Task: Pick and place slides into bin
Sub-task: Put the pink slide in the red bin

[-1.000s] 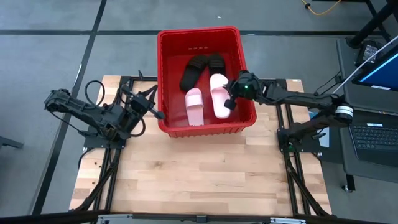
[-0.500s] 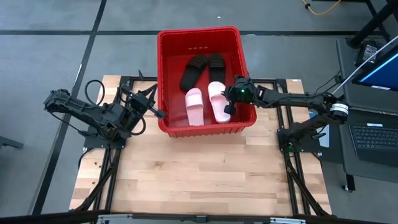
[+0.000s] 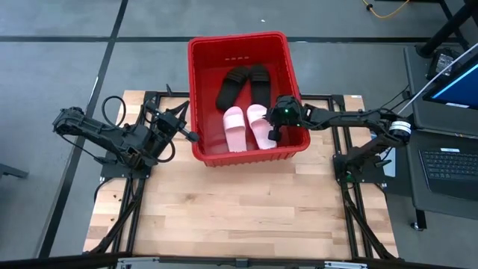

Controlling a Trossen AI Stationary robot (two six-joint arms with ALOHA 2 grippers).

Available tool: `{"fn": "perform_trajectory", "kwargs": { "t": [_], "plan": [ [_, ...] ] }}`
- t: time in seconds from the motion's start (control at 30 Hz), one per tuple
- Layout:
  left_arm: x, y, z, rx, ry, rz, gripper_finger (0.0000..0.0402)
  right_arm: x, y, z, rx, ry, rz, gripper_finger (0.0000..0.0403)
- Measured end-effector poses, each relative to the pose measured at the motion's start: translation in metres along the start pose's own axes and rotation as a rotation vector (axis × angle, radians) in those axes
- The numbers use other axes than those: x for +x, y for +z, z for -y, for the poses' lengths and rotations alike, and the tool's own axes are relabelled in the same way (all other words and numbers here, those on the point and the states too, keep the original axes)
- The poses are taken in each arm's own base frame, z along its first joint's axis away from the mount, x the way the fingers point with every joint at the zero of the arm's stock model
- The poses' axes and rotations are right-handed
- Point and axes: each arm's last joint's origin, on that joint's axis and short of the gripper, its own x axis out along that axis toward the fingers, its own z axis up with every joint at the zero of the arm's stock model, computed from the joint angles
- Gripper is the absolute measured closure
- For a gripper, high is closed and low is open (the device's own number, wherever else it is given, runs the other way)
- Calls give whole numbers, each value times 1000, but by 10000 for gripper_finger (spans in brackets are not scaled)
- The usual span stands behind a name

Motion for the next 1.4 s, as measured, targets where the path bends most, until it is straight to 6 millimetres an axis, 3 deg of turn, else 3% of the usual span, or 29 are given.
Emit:
{"fn": "perform_trajectory", "kwargs": {
  "t": [0.73,1.4],
  "plan": [
    [0,0,0,10,0,0,400,0,-5,5,18,38,-10,389],
    [0,0,0,10,-1,0,400,0,-5,5,93,33,-10,317]
  ]
}}
